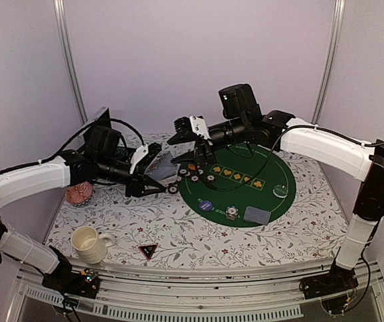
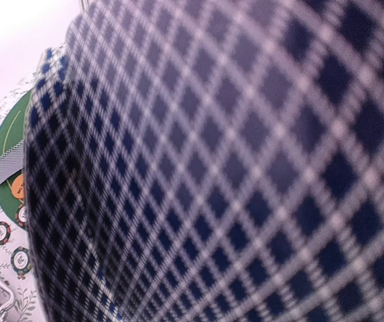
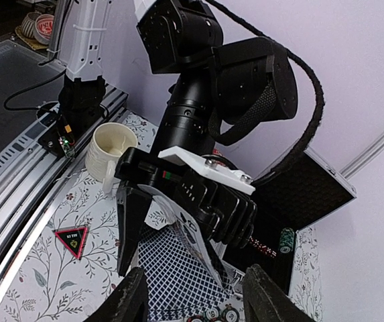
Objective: Distribute texas hold em gaming equipment
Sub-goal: Pick up the poker card from the face-down deck piles.
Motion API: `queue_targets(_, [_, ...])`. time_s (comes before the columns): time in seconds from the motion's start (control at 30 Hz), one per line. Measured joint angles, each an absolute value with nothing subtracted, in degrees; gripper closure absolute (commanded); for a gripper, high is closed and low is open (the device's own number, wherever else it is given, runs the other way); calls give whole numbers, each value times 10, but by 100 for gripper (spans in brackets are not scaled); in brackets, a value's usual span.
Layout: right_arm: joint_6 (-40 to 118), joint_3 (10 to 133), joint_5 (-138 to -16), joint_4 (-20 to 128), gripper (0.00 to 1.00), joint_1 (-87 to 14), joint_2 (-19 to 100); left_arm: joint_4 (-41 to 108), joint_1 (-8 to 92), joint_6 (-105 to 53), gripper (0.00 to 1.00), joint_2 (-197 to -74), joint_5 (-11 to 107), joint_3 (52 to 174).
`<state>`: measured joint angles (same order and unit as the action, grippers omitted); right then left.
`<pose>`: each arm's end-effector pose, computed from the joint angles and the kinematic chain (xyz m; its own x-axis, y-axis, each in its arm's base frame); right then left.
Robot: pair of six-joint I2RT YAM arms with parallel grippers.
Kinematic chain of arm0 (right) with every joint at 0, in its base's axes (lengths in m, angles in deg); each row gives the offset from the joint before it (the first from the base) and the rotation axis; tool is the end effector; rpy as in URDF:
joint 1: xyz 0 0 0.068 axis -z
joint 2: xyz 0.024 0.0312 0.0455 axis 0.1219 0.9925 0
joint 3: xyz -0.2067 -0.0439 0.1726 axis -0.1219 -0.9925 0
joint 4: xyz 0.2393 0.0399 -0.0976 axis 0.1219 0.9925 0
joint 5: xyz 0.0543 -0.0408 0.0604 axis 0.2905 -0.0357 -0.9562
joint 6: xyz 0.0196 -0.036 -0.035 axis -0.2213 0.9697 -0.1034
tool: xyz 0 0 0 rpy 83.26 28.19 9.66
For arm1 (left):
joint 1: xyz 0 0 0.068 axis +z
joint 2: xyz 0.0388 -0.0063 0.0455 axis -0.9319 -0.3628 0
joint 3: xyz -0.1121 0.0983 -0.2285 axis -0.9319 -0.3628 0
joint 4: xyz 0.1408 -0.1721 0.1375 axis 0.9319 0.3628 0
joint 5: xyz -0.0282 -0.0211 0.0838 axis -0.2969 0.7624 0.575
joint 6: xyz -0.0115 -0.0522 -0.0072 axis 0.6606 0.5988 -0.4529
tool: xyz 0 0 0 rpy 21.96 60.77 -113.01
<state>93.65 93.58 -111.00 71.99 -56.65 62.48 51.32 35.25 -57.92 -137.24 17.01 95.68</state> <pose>0.2555 0.3373 0.3664 0.5400 -0.2213 -0.8120 -0.8392 -0.2158 -0.4992 0.2305 -0.1796 0.2712 -0.1955 0.4448 -0.8740 0.9679 0.2313 -0.0988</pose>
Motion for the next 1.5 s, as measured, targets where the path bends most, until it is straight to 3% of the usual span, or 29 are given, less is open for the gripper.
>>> queue_targets(0.3, [963,964,-1096,735,62,-584,658,513,353,-579,83,-1372,170,957])
queue_targets(0.43, [970,973,-1089,741,79,-587,665,513,353,-579,82,-1372,170,957])
queue_targets(0.53, [980,982,-1087,750,98,-590,667,513,353,-579,83,-1372,170,957])
queue_targets(0.87, [992,967,-1072,758,99,-594,653,513,353,-579,82,-1372,171,957])
queue_targets(1.23, [993,873,-1033,730,99,-594,508,513,353,-579,82,-1372,173,957])
queue_targets(1.5, [846,797,-997,654,99,-536,390,513,353,-579,82,-1372,176,957])
